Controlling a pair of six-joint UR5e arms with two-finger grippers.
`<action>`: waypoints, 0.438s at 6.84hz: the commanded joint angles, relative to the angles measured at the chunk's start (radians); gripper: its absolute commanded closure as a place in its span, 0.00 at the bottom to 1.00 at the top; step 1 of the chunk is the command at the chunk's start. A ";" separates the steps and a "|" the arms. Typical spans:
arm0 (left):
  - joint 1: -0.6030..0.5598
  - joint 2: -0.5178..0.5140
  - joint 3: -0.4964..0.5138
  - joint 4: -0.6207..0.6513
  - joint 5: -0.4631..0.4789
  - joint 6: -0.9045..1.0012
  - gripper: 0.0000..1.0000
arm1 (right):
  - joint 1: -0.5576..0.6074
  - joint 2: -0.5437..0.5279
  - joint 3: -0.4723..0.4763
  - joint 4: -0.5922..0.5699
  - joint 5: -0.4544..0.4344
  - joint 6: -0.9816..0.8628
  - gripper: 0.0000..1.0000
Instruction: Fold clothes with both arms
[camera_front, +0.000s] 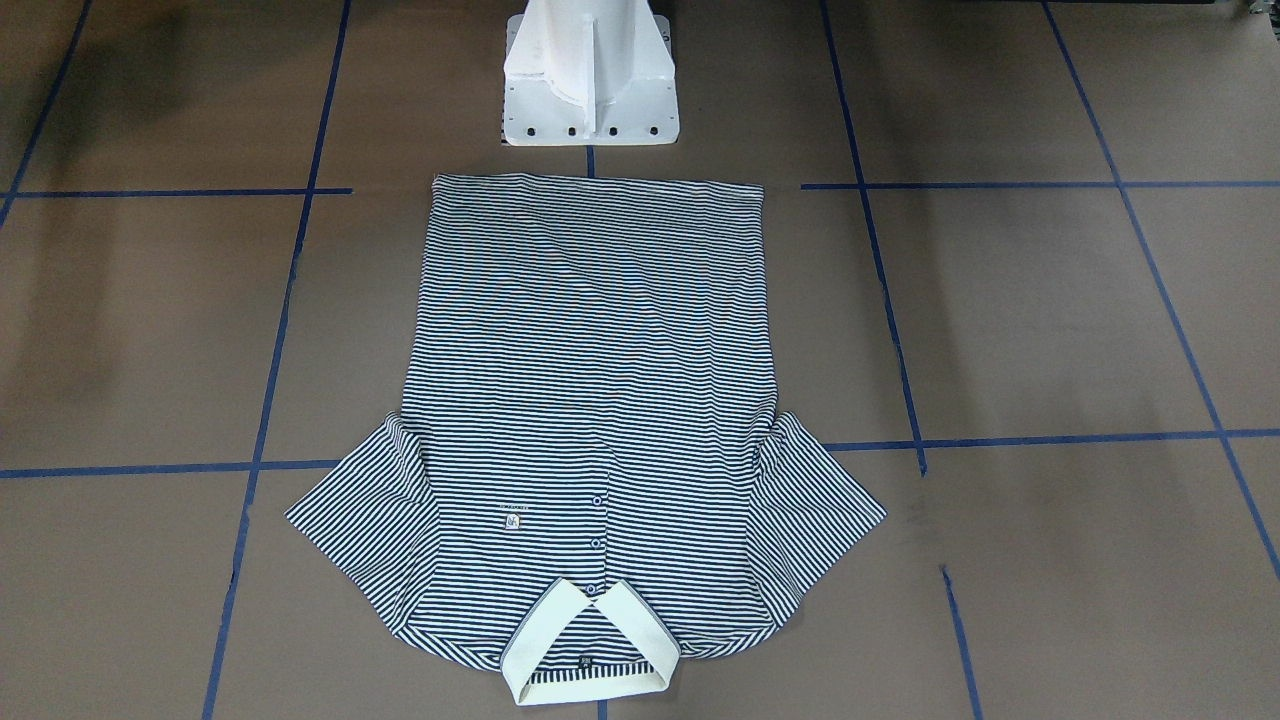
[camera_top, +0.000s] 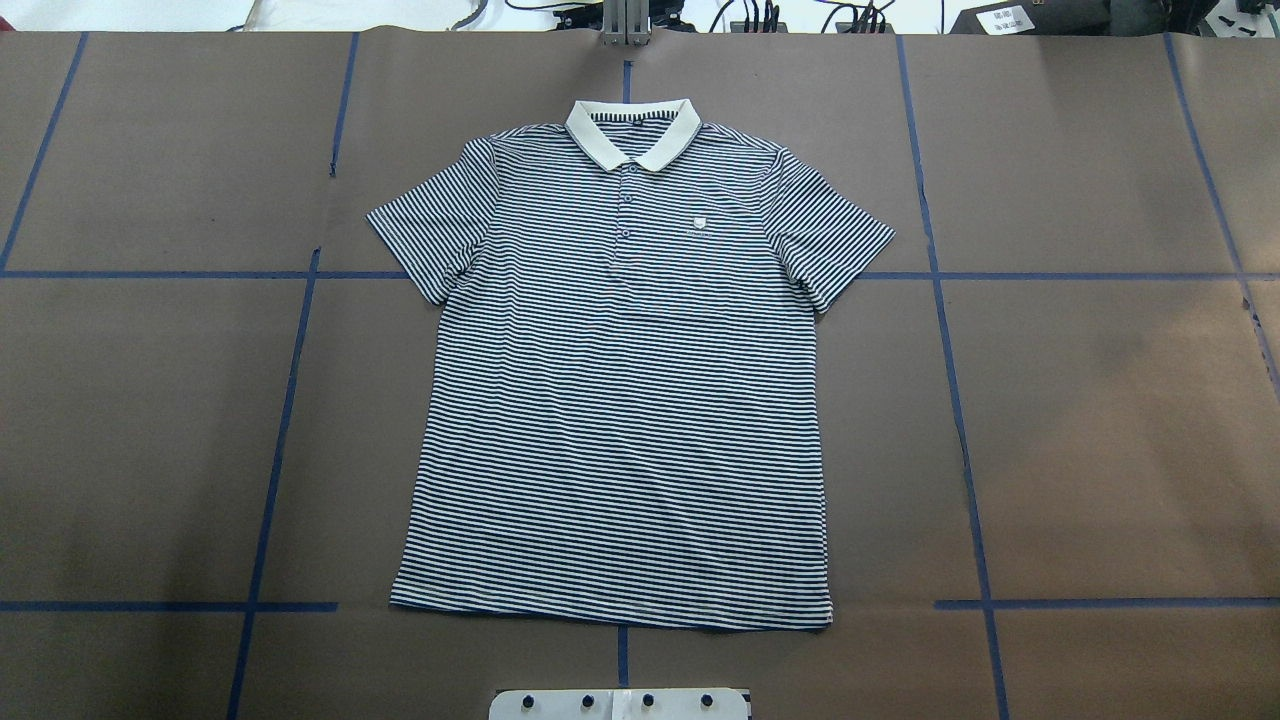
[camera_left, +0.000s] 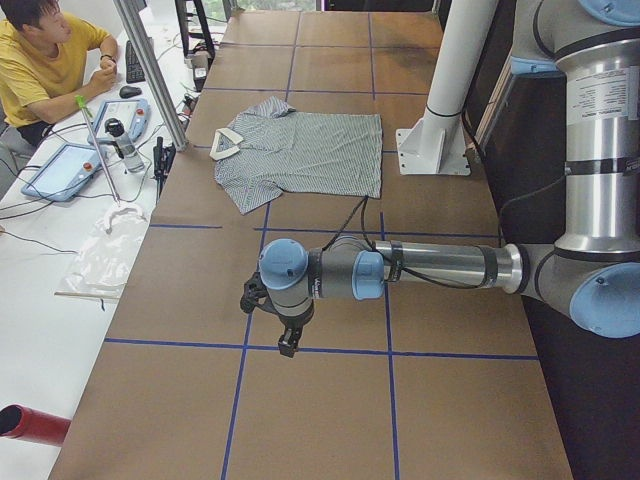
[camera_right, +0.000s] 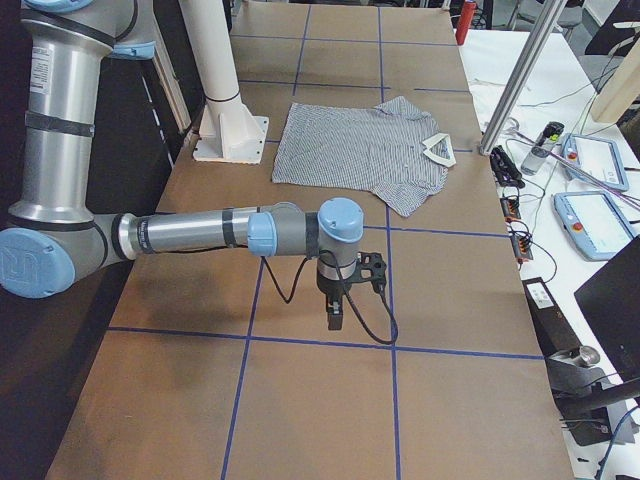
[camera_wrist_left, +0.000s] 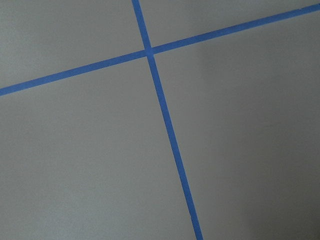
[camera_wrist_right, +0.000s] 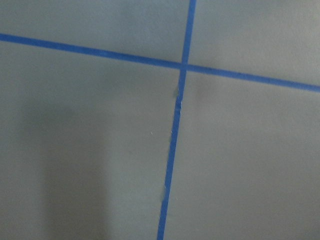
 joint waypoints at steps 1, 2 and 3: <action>0.004 -0.046 0.009 -0.250 0.014 0.002 0.00 | -0.012 0.131 0.019 0.006 -0.006 0.002 0.00; 0.005 -0.128 0.024 -0.371 0.029 -0.007 0.00 | -0.012 0.179 0.019 0.043 -0.006 0.028 0.00; 0.005 -0.149 0.030 -0.456 0.025 -0.029 0.00 | -0.012 0.178 0.010 0.090 0.000 0.047 0.00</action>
